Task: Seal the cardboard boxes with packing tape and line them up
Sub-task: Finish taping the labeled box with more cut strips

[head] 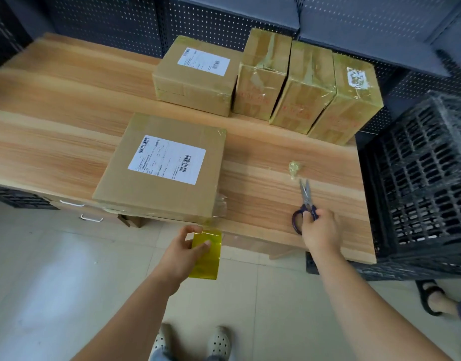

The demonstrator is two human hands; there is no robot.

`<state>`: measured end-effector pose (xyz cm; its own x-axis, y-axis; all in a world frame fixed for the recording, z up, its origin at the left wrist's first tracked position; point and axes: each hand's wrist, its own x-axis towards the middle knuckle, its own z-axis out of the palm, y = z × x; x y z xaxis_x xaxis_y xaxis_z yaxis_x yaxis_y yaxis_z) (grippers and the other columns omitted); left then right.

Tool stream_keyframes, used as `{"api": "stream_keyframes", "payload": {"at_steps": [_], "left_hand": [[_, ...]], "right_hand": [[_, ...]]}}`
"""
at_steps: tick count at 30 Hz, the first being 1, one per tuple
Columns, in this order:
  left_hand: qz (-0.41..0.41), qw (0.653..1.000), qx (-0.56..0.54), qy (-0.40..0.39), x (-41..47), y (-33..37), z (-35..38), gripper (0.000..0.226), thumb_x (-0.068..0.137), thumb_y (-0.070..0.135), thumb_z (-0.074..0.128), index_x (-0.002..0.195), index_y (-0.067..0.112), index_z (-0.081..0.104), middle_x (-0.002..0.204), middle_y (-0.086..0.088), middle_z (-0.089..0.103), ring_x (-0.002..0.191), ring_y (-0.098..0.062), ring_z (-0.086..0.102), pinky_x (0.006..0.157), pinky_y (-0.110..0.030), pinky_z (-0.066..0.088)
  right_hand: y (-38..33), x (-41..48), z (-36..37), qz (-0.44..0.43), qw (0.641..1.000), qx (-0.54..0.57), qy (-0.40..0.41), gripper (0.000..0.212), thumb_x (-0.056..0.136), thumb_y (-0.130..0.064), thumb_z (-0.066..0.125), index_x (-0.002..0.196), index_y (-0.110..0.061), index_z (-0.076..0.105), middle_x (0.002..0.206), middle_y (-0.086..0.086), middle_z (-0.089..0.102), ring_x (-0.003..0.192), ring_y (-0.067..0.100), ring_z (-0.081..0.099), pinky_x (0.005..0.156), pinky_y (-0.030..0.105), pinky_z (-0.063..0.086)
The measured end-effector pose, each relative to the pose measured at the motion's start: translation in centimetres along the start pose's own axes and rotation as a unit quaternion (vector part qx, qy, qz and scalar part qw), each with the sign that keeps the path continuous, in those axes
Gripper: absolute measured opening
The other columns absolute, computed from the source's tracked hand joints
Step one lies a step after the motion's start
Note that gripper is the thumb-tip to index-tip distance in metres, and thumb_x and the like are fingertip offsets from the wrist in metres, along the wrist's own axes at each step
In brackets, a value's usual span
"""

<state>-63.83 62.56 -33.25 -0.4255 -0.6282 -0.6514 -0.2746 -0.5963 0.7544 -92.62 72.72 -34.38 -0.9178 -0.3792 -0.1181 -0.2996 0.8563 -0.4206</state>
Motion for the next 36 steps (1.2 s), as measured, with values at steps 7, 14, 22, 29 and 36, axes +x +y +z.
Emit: {"api": "stream_keyframes", "payload": {"at_steps": [7, 14, 22, 29, 36], "left_hand": [[-0.001, 1.0, -0.005, 0.003, -0.2, -0.2, 0.6, 0.023, 0.093, 0.015, 0.064, 0.109, 0.027, 0.053, 0.102, -0.01, 0.07, 0.076, -0.023, 0.066, 0.054, -0.025, 0.051], [-0.009, 1.0, -0.014, -0.004, -0.7, -0.8, -0.2, 0.037, 0.091, 0.006, 0.064, 0.115, 0.031, 0.053, 0.106, -0.011, 0.069, 0.083, -0.027, 0.067, 0.071, -0.035, 0.055], [-0.008, 1.0, 0.002, -0.008, -0.9, -0.6, -0.6, 0.039, 0.091, 0.009, 0.065, 0.118, 0.035, 0.052, 0.109, -0.008, 0.067, 0.089, -0.028, 0.067, 0.071, -0.035, 0.054], [-0.015, 1.0, -0.009, -0.016, -1.3, -0.6, -0.5, 0.038, 0.091, 0.008, 0.064, 0.117, 0.033, 0.053, 0.108, -0.011, 0.068, 0.086, -0.028, 0.068, 0.067, -0.034, 0.055], [-0.018, 1.0, 0.004, -0.018, -1.6, -0.3, -0.5, 0.037, 0.092, 0.009, 0.063, 0.117, 0.034, 0.051, 0.11, -0.008, 0.067, 0.086, -0.024, 0.068, 0.063, -0.027, 0.054]], "right_hand": [[0.2, 1.3, 0.5, 0.023, 0.986, -0.158, -0.042, 0.047, 0.09, -0.048, 0.058, 0.102, -0.002, 0.061, 0.102, 0.014, 0.061, 0.098, 0.034, 0.056, 0.085, 0.04, 0.048], [0.6, -0.7, -3.2, 0.04, 0.993, -0.02, -0.109, 0.033, 0.098, -0.035, 0.049, 0.091, -0.005, 0.059, 0.07, 0.007, 0.054, 0.061, 0.025, 0.051, 0.049, 0.029, 0.031], [-3.3, -6.1, -5.3, -0.037, 0.965, 0.148, -0.212, 0.062, 0.055, -0.065, 0.077, 0.097, -0.023, 0.059, 0.106, -0.005, 0.067, 0.097, 0.017, 0.062, 0.08, 0.037, 0.048], [-10.1, -8.0, -3.9, -0.219, 0.969, 0.024, -0.115, 0.09, 0.059, -0.076, 0.071, 0.128, -0.025, 0.046, 0.117, -0.017, 0.046, 0.118, 0.013, 0.048, 0.099, 0.039, 0.041], [-16.5, -9.1, -0.3, -0.311, 0.937, -0.036, -0.152, 0.093, 0.057, -0.082, 0.066, 0.127, -0.026, 0.042, 0.123, -0.013, 0.047, 0.121, 0.013, 0.044, 0.097, 0.037, 0.034]]}}
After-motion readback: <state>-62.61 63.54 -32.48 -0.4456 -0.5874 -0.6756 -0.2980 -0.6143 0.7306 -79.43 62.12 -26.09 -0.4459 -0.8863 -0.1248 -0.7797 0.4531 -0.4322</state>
